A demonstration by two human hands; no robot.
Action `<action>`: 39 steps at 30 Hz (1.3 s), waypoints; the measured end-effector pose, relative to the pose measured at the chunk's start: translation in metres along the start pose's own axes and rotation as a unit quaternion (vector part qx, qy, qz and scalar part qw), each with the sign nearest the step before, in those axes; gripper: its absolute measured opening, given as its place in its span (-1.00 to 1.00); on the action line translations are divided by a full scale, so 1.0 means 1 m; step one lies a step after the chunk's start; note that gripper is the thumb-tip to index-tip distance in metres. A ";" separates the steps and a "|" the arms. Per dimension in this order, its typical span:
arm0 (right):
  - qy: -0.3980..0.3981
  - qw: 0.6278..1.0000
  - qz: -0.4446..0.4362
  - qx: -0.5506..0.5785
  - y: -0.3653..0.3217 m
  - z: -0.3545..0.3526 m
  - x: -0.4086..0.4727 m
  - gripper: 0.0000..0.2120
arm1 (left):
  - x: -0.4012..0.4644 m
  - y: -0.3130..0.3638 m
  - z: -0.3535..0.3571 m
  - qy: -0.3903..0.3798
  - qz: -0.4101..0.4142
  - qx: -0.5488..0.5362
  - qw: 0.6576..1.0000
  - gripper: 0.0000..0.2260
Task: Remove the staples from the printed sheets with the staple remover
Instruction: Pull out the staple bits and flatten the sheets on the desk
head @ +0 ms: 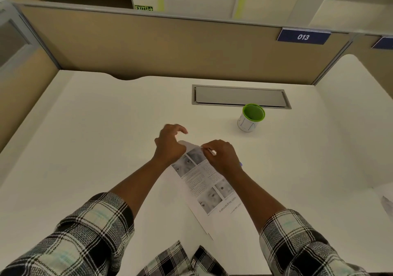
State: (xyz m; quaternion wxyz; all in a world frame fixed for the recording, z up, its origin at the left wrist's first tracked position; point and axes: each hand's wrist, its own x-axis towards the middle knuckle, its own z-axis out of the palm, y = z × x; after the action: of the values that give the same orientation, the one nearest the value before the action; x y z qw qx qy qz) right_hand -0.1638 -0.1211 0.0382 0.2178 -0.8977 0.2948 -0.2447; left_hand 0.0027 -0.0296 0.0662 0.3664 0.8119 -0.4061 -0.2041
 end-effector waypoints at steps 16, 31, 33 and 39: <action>0.021 0.972 -0.180 -0.150 -0.011 0.007 -0.016 -0.81 | -0.014 0.009 -0.005 -0.100 -0.331 -0.418 0.840 -0.74; -0.045 0.998 -0.051 0.012 -0.033 -0.015 0.007 -0.90 | -0.024 0.009 -0.011 -0.179 -0.268 -0.460 0.828 -0.87; -0.050 0.998 -0.040 0.011 -0.034 -0.015 0.008 -0.91 | -0.025 0.008 -0.009 -0.184 -0.241 -0.466 0.831 -0.80; -0.056 0.998 -0.016 0.008 -0.035 -0.014 0.006 -0.90 | -0.024 0.004 -0.004 -0.136 -0.195 -0.417 0.877 -0.85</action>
State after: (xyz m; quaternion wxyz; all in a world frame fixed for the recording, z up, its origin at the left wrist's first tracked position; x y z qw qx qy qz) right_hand -0.1527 -0.1027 0.0704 0.2368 -0.9127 0.2662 -0.2000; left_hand -0.0107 -0.0102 0.0728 0.5651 0.6108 -0.1625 -0.5302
